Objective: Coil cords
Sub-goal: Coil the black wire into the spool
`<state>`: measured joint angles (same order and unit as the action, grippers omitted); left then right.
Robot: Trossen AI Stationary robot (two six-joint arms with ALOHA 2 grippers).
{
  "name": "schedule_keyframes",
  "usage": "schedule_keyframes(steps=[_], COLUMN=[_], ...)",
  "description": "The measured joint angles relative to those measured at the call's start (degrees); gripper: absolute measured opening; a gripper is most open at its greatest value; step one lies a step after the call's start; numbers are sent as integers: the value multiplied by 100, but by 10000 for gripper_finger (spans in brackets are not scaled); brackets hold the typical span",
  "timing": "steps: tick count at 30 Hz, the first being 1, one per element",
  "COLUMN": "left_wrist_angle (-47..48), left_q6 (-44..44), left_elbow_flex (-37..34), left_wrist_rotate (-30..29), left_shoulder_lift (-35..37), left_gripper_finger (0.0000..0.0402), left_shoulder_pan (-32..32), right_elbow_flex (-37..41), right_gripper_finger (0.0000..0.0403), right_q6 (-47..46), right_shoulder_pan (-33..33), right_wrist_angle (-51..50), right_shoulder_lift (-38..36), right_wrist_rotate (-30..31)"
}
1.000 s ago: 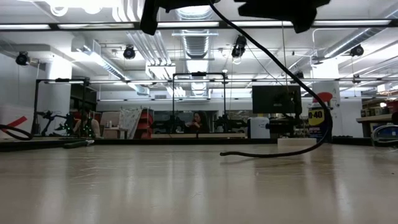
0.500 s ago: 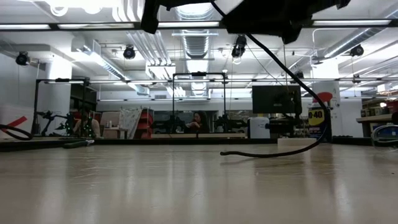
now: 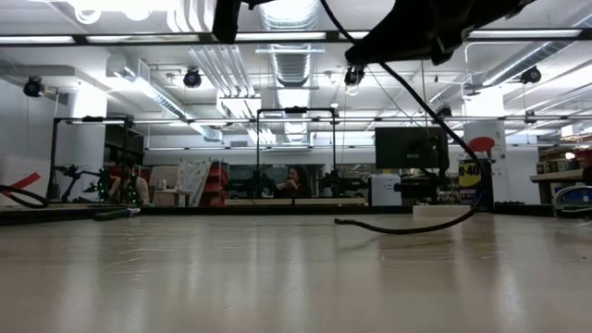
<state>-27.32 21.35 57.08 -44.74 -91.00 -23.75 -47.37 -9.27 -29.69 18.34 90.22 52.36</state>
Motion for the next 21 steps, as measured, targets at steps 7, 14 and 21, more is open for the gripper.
schedule_keyframes(steps=[7,14,21], left_wrist_angle=[460,1092,1101], left_q6=[-436,-334,-331], left_elbow_flex=[2,2,4], left_wrist_rotate=[641,794,544], left_shoulder_lift=[0,0,-119], left_gripper_finger=[0,0,0], left_shoulder_pan=[-21,-19,45], right_elbow_flex=[0,0,-105], right_gripper_finger=[3,3,3], right_q6=[158,423,772], right_shoulder_pan=[9,9,9], right_wrist_angle=[-709,-690,-44], right_shoulder_lift=[-695,-1378,-1356], right_wrist_rotate=[393,146,-420])
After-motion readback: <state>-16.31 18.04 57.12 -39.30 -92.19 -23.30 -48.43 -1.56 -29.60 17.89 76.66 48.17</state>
